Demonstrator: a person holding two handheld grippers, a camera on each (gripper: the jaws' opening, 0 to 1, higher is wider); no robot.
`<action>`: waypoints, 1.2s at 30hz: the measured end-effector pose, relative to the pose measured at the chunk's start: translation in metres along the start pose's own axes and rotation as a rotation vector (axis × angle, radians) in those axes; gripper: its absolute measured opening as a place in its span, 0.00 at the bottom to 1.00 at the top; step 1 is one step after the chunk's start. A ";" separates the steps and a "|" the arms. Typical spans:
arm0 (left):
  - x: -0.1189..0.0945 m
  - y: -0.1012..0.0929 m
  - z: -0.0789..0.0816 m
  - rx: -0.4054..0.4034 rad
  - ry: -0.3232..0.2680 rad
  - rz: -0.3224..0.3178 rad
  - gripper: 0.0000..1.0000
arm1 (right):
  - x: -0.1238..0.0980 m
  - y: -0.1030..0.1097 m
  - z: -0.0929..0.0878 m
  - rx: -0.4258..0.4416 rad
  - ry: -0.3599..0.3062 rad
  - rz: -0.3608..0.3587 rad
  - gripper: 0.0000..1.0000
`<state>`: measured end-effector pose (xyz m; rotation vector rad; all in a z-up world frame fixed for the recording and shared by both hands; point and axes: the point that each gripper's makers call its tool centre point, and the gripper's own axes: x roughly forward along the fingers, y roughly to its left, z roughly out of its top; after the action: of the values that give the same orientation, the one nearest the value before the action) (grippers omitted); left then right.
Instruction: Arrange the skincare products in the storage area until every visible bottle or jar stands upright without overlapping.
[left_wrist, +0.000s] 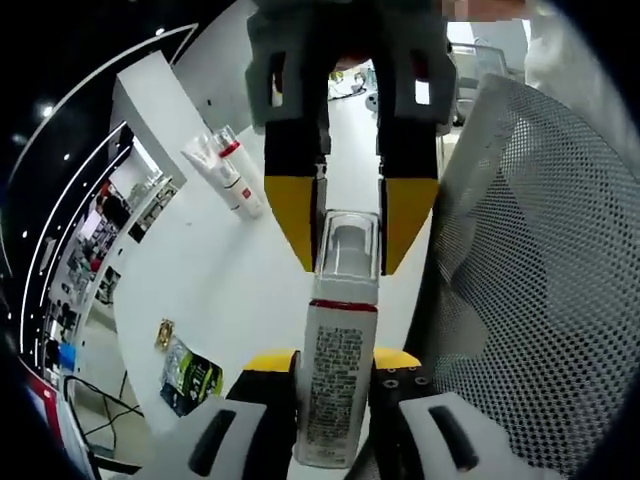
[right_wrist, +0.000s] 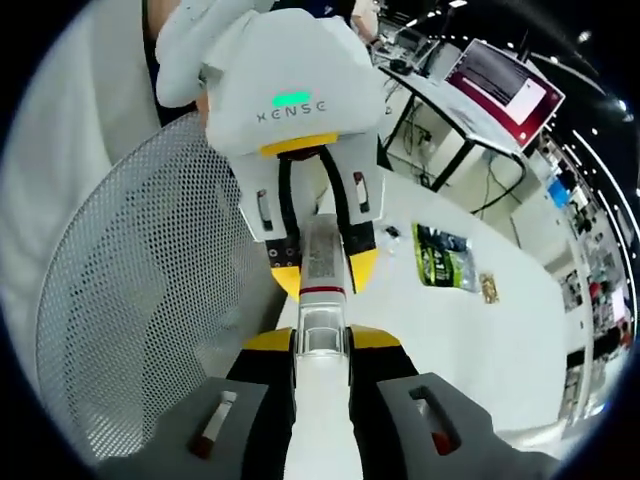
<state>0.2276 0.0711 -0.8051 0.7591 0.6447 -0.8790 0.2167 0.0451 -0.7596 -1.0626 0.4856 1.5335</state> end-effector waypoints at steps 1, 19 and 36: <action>0.000 0.000 0.001 0.003 -0.007 0.001 0.25 | -0.001 -0.001 0.000 -0.002 0.000 0.002 0.16; -0.009 0.016 0.007 -0.271 -0.094 -0.001 0.23 | -0.006 -0.024 0.009 0.146 -0.194 -0.066 0.36; -0.023 0.016 0.035 -0.569 -0.252 -0.128 0.23 | -0.013 -0.035 0.033 1.139 -0.845 0.037 0.30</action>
<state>0.2363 0.0590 -0.7628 0.0944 0.6787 -0.8335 0.2364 0.0729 -0.7236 0.4644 0.6259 1.2576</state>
